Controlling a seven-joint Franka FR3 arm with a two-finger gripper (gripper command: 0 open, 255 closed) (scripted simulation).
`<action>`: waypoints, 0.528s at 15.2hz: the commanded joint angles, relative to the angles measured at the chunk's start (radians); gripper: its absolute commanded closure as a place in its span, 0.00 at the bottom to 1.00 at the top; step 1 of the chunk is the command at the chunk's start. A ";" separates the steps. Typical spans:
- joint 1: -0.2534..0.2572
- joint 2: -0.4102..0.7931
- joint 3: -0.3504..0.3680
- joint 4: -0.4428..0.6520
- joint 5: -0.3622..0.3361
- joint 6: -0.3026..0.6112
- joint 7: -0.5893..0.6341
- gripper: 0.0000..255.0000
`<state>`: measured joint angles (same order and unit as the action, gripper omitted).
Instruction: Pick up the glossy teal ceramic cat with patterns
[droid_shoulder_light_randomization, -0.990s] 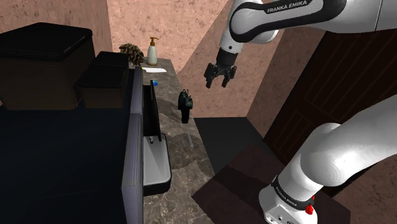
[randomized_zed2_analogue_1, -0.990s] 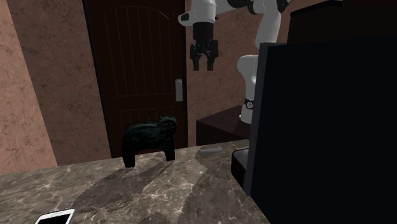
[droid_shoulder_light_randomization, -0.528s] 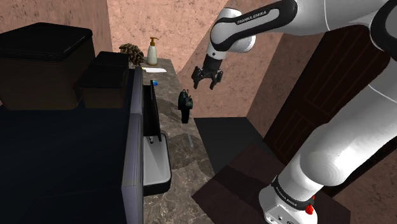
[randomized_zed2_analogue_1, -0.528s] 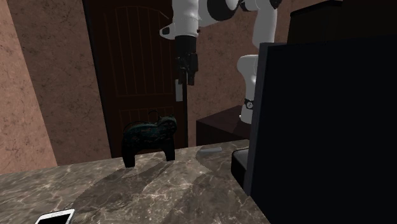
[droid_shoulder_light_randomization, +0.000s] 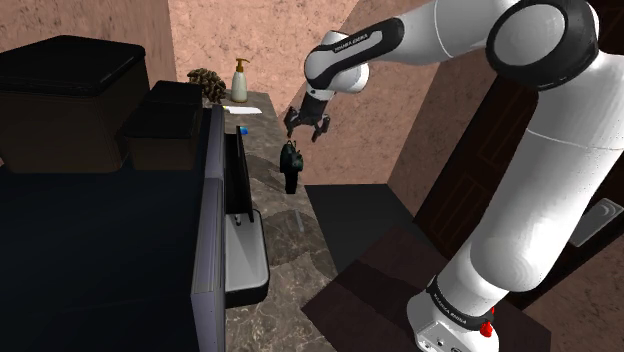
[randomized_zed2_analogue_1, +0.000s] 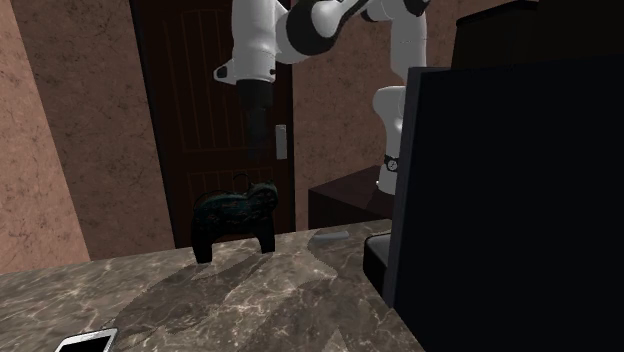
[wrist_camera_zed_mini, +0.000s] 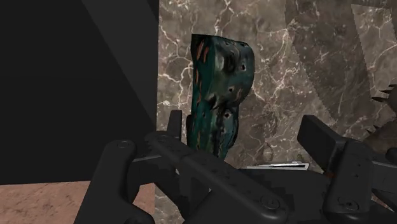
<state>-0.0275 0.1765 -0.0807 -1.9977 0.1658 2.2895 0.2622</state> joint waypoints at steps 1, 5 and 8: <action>-0.009 0.069 -0.004 0.053 0.021 0.024 0.009 0.00; -0.028 0.219 -0.007 0.202 0.060 0.041 0.035 0.00; -0.039 0.297 -0.007 0.275 0.078 0.052 0.046 0.00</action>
<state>-0.0650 0.4499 -0.0882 -1.7469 0.2399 2.3395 0.3023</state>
